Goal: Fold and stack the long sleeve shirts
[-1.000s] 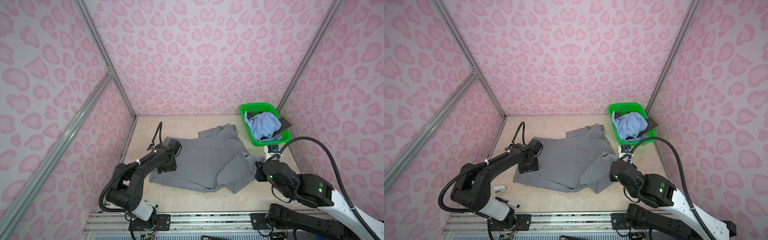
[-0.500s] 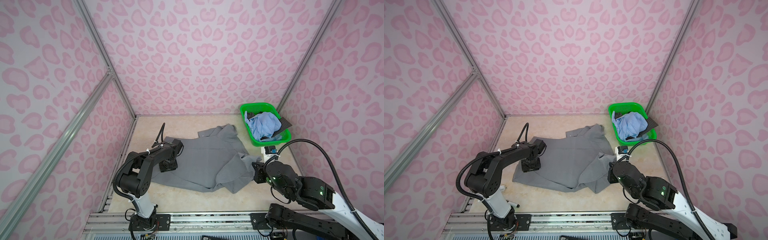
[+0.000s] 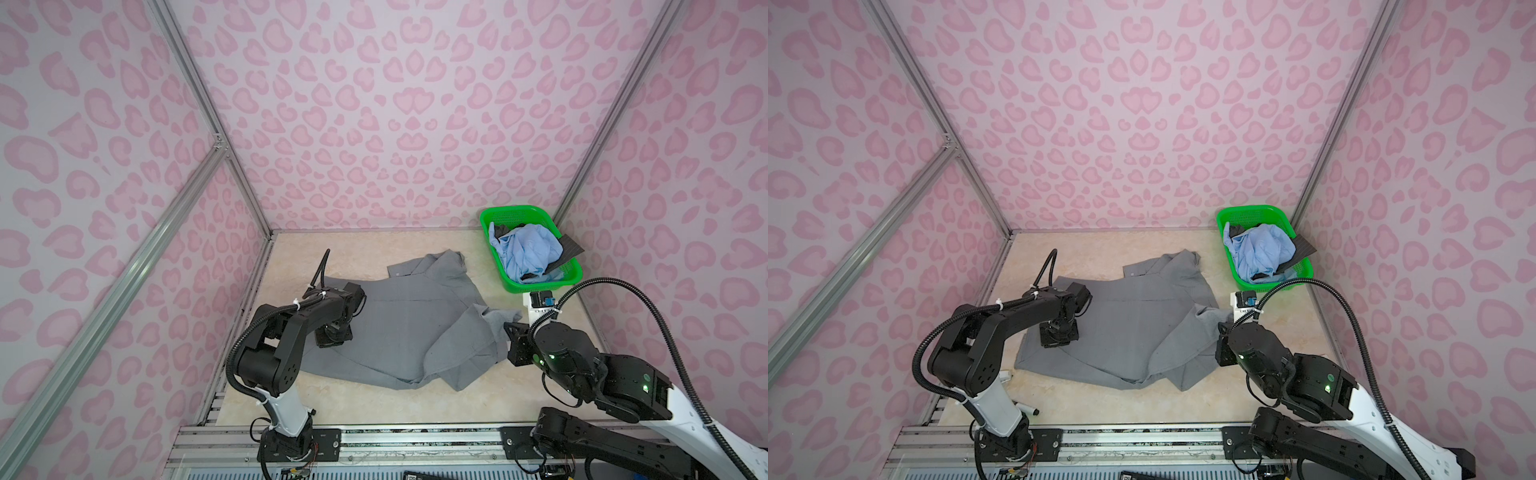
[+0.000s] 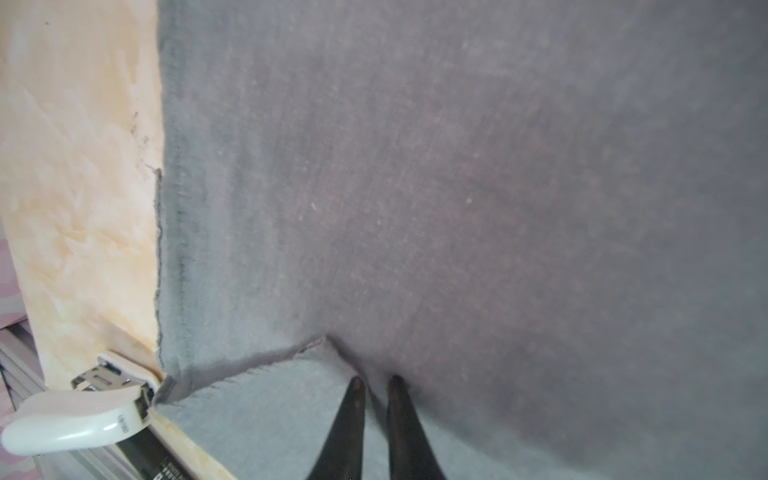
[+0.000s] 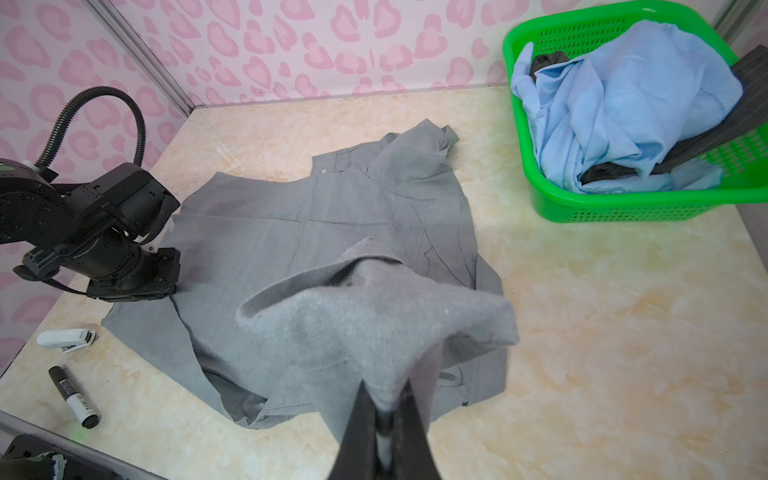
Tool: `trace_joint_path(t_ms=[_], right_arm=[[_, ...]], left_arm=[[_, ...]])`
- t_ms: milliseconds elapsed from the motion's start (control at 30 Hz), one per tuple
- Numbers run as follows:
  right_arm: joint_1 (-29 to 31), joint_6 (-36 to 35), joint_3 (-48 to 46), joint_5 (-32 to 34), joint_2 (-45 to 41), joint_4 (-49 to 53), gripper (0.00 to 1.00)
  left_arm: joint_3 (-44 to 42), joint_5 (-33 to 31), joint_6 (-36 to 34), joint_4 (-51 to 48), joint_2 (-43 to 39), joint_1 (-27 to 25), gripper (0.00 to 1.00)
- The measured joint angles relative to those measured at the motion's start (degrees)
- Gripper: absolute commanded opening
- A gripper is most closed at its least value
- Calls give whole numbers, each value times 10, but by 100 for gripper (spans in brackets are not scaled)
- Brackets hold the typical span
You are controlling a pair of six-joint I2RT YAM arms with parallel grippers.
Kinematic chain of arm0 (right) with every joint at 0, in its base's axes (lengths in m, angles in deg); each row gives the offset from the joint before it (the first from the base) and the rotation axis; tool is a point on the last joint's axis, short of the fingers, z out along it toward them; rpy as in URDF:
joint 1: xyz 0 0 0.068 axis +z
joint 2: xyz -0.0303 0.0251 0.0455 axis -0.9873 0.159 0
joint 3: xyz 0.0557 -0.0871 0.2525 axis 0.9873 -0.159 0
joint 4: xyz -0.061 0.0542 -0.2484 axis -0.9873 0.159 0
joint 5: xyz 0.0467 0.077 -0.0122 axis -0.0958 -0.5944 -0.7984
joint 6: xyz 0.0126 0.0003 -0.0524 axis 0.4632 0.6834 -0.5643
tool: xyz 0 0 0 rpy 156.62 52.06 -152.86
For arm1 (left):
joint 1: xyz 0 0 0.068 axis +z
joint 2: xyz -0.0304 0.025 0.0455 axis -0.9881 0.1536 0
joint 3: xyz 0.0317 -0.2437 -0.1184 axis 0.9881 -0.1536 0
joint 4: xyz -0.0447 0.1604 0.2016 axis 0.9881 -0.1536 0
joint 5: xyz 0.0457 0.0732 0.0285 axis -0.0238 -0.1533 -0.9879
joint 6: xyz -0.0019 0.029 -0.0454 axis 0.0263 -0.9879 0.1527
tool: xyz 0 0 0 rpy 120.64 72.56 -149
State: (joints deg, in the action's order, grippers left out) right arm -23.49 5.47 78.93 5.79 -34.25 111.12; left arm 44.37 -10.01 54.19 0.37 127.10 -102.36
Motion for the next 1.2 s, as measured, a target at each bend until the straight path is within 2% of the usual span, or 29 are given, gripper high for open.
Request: trace_joint_path(t_ms=[133, 567, 667, 733, 767, 833, 900, 1000, 1100, 1200], right_arm=[[0, 0, 0, 8, -7, 1, 0], [0, 2, 0, 17, -11, 6, 0], [0, 1, 0, 16, -11, 5, 0], [0, 1, -2, 13, -10, 3, 0], [0, -1, -4, 11, -9, 3, 0], [0, -1, -7, 7, -9, 1, 0], [0, -5, -9, 3, -9, -1, 0], [0, -7, -13, -2, -10, -3, 0], [0, -10, -16, -5, -11, -5, 0], [0, -12, -16, -8, -12, -5, 0]], left_arm=[[-2, 7, 0, -4, -4, 0, 2], [5, 18, -2, -24, -79, 0, 2], [4, 15, -2, -34, -86, 3, 26], [-3, 11, -1, -35, -85, 13, 50], [-7, 7, 2, -38, -84, 20, 54], [-14, 6, 6, -43, -79, 33, 71], [-21, 1, 14, -46, -76, 42, 77], [-23, -1, 13, -45, -67, 49, 77], [-23, 2, 13, -39, -46, 56, 73], [-20, 3, 8, -34, -32, 57, 61]])
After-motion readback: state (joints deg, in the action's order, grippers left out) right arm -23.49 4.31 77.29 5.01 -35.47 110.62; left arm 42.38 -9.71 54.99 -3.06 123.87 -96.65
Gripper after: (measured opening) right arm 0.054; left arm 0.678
